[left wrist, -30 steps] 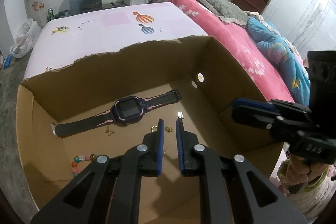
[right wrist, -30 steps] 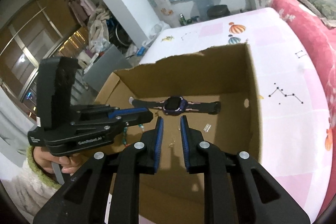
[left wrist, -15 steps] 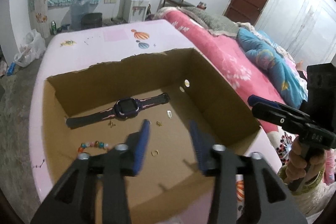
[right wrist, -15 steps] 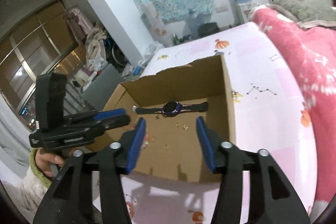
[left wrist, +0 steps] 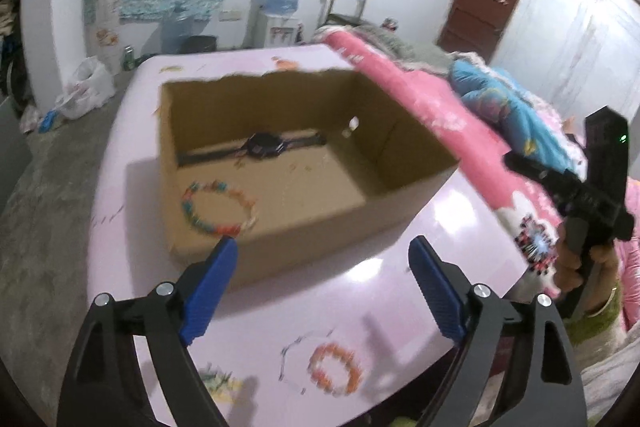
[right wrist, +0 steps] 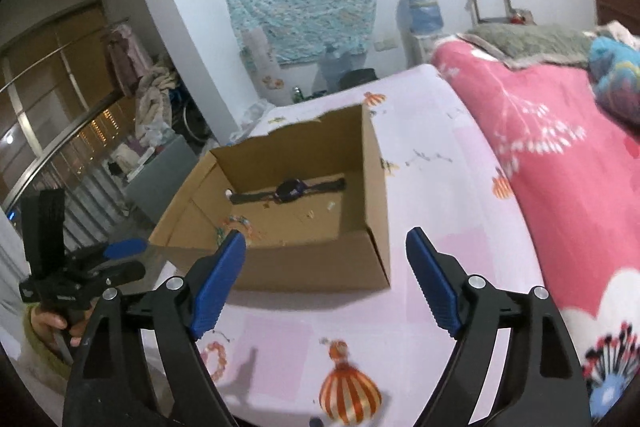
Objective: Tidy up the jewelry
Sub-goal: 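Withdraw both tools from the box toward the orange bead bracelet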
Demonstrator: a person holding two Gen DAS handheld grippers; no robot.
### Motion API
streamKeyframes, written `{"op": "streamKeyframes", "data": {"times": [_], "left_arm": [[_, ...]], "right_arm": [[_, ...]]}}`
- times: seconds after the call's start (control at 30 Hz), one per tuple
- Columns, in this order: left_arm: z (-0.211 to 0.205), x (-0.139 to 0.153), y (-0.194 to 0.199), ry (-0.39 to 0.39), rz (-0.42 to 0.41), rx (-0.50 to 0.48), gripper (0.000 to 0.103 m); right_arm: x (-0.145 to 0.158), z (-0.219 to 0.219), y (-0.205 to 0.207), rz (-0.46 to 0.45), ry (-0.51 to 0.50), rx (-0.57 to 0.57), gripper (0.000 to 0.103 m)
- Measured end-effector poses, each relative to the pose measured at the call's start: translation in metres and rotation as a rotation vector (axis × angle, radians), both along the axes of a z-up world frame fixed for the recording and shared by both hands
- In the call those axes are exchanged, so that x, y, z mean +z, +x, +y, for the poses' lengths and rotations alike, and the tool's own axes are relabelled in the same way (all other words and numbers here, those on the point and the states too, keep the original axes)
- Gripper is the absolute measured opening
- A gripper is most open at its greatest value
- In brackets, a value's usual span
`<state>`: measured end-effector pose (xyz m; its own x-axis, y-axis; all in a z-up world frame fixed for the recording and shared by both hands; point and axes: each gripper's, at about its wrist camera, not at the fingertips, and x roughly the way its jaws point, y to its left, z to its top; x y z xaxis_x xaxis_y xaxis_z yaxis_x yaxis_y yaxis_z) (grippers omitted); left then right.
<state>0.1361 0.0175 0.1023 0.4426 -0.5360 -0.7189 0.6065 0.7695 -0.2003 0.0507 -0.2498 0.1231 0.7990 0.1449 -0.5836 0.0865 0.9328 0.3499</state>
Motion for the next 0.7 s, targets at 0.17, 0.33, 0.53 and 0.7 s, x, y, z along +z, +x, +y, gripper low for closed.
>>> {"op": "streamKeyframes", "data": {"times": [0.17,0.33,0.53,0.7], "left_arm": [[0.015,-0.026,-0.024,0.052,0.027,0.033,0.085],[0.011,-0.060,-0.053,0.102,0.060,-0.015,0.085],[-0.020,-0.089,-0.087,0.156,0.038,-0.170,0.070],[-0.037,-0.110,-0.090,0.277,-0.009,-0.178,0.045]], "right_arm": [[-0.032,-0.001,-0.013,0.110,0.026,-0.013,0.079],[-0.059,0.007,-0.019,0.217,0.022,-0.012,0.079],[-0.081,0.014,-0.028,0.285,0.060,-0.012,0.078],[-0.088,0.026,-0.033,0.282,0.060,0.003,0.076]]}}
